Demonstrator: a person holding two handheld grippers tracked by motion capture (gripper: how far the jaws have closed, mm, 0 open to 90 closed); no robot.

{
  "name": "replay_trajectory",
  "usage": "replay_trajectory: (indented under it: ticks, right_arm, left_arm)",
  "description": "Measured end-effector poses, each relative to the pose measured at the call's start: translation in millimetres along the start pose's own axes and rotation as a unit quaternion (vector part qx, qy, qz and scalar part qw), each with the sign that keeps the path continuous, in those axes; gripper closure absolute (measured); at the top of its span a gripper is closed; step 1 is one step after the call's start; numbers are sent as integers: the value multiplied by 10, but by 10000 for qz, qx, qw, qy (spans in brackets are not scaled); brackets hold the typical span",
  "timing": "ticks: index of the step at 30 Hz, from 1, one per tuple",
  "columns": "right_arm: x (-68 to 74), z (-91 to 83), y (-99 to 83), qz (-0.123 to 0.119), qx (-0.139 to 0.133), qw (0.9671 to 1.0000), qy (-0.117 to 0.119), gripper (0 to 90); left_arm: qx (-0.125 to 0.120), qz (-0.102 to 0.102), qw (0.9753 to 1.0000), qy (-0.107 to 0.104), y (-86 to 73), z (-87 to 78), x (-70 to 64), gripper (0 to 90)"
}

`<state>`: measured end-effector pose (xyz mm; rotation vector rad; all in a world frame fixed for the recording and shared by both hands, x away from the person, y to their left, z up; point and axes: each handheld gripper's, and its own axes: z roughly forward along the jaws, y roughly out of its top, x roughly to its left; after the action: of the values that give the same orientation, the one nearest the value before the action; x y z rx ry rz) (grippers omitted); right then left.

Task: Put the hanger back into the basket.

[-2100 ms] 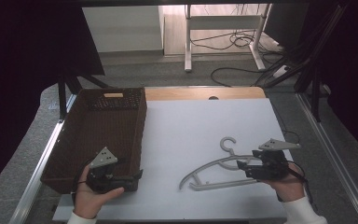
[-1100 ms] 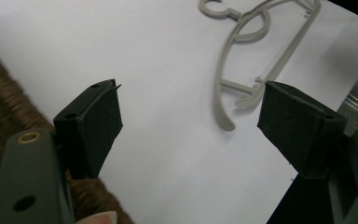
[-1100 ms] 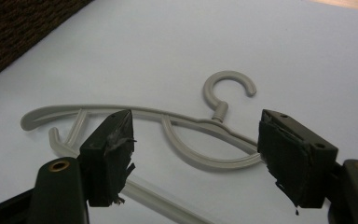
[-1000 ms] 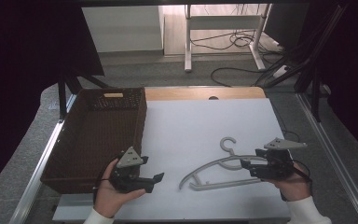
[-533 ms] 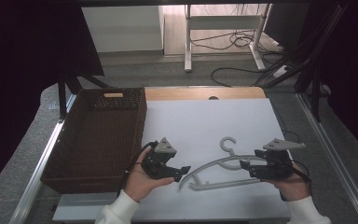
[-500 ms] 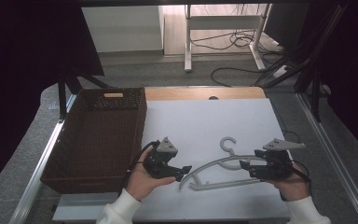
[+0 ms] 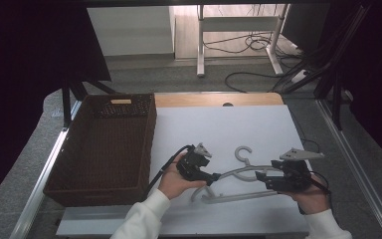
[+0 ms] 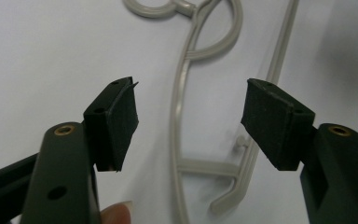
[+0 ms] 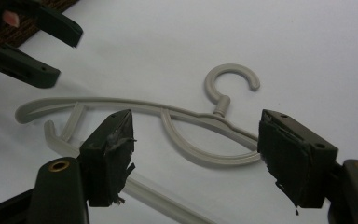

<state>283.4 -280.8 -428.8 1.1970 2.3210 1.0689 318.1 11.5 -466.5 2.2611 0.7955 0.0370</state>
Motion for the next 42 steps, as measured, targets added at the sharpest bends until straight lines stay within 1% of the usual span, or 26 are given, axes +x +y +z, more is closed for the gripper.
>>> replay_trajectory:
  ticks: [1, 3, 6, 8, 10, 13, 16, 18, 21, 24, 28, 29, 30, 32, 33, 34, 38, 39, 40, 42]
  right_arm:
    - [-2, 0, -2, 2, 13, 10000, -10, 270]
    - [-6, -2, -4, 5, 9, 10000, -5, 270]
    - [-9, -4, -6, 21, -6, 10000, -7, 270]
    - [-10, -4, -8, 30, -3, 10000, -4, 270]
    - [-11, 0, -9, 22, 6, 10000, -4, 270]
    - [-13, 7, -15, 26, 26, 10000, 1, 270]
    - [-16, 9, -16, 30, 29, 10000, 3, 270]
    - [-17, 8, -16, 33, 25, 10000, 3, 270]
    - [-26, 7, -21, 56, 32, 10000, 4, 270]
    - [-26, 14, -23, 55, 45, 10000, -10, 270]
    - [-26, 16, -24, 47, 53, 10000, -13, 270]
    - [-28, 18, -24, 33, 50, 10000, -18, 270]
    - [-27, 20, -24, 31, 56, 10000, -17, 270]
    - [-27, 23, -24, 26, 60, 10000, -18, 270]
    - [-26, 24, -24, 21, 64, 10000, -20, 270]
    - [-26, 25, -25, 14, 66, 10000, -23, 270]
    - [-29, 26, -25, 16, 70, 10000, -31, 270]
    - [-29, 26, -25, 17, 69, 10000, -30, 270]
    - [-28, 25, -25, 17, 68, 10000, -27, 270]
    - [-29, 25, -25, 14, 68, 10000, -32, 270]
  left_arm:
    - [83, 36, 10000, -15, 16, 50, 13, 357]
    - [155, 28, 9999, -22, 35, 121, 24, 374]
    - [208, 29, 9997, -109, 60, 205, 54, 405]
    - [269, 99, 9995, -143, 74, 254, 59, 423]
    - [303, 122, 9993, -181, 90, 293, 63, 451]
    - [338, 96, 9988, -327, 121, 359, 92, 497]
    - [462, 114, 9983, -348, 140, 434, 116, 521]
    - [525, 134, 9977, -412, 142, 471, 125, 528]
    - [601, 106, 9972, -439, 136, 521, 142, 552]
    - [643, 59, 9970, -424, 125, 563, 154, 594]
    - [682, 120, 9969, -383, 121, 595, 146, 624]
    - [719, 132, 9967, -351, 122, 605, 144, 633]
    - [777, 185, 9963, -332, 123, 613, 151, 641]
    - [791, 170, 9963, -298, 119, 638, 146, 653]
    - [845, 221, 9959, -257, 119, 650, 145, 656]
    - [851, 204, 9959, -238, 118, 665, 135, 658]
    - [916, 267, 9953, -157, 115, 704, 119, 682]
    - [906, 265, 9954, -144, 115, 706, 122, 704]
    - [901, 256, 9955, -136, 116, 705, 126, 704]
    - [905, 290, 9955, -63, 115, 708, 117, 730]
